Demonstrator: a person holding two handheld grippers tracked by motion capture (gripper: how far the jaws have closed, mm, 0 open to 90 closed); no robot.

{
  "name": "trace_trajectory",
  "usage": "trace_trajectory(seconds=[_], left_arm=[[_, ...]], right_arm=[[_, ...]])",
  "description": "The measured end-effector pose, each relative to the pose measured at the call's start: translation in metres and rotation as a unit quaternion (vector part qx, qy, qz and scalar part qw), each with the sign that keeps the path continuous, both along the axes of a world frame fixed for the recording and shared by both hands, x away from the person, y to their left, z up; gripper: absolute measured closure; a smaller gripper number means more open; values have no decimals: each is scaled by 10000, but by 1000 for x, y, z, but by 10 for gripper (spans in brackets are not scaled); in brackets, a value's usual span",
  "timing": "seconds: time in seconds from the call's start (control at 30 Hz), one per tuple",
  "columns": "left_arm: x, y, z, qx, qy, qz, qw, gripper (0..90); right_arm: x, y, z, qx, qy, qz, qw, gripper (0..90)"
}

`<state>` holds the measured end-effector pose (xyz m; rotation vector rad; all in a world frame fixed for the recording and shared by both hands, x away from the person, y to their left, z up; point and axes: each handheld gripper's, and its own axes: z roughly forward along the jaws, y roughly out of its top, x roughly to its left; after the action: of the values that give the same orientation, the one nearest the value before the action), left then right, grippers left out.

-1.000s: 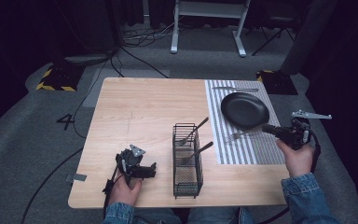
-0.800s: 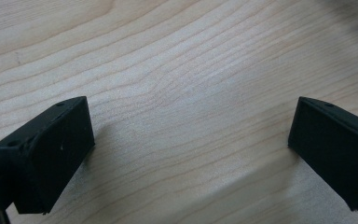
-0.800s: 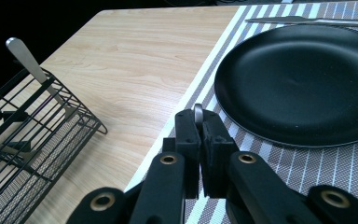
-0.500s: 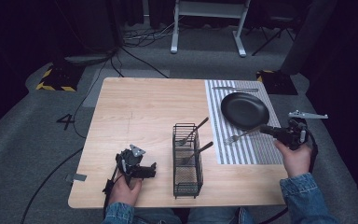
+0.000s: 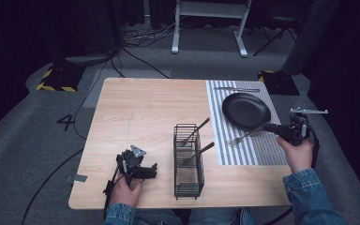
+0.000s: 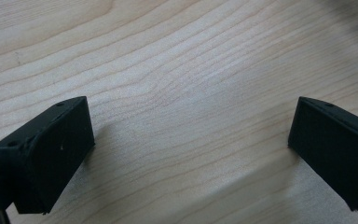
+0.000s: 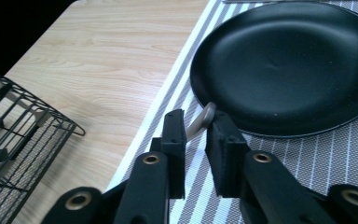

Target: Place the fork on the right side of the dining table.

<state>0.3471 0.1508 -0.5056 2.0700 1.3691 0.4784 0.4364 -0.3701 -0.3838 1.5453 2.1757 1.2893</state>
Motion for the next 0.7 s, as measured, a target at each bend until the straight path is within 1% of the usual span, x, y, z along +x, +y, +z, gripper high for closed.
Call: trace_trajectory(seconds=[0.03, 0.07, 0.3, 0.43, 0.7], left_arm=[[0, 0, 0, 0, 0, -1, 10000, 2], [0, 0, 0, 1, 0, -1, 10000, 2], [0, 0, 0, 0, -1, 0, 10000, 2], [0, 0, 0, 1, 0, -1, 10000, 2], [0, 0, 0, 1, -1, 0, 10000, 2]], right_arm=[[2, -1, -1, -16, 34, -6, 10000, 748], [6, -3, -2, -66, 76, -31, 9999, 724], [16, -5, -5, -185, 161, -61, 9997, 674], [18, -6, -7, -213, 222, -101, 9995, 670], [20, -14, -16, -207, 362, -177, 9990, 641]])
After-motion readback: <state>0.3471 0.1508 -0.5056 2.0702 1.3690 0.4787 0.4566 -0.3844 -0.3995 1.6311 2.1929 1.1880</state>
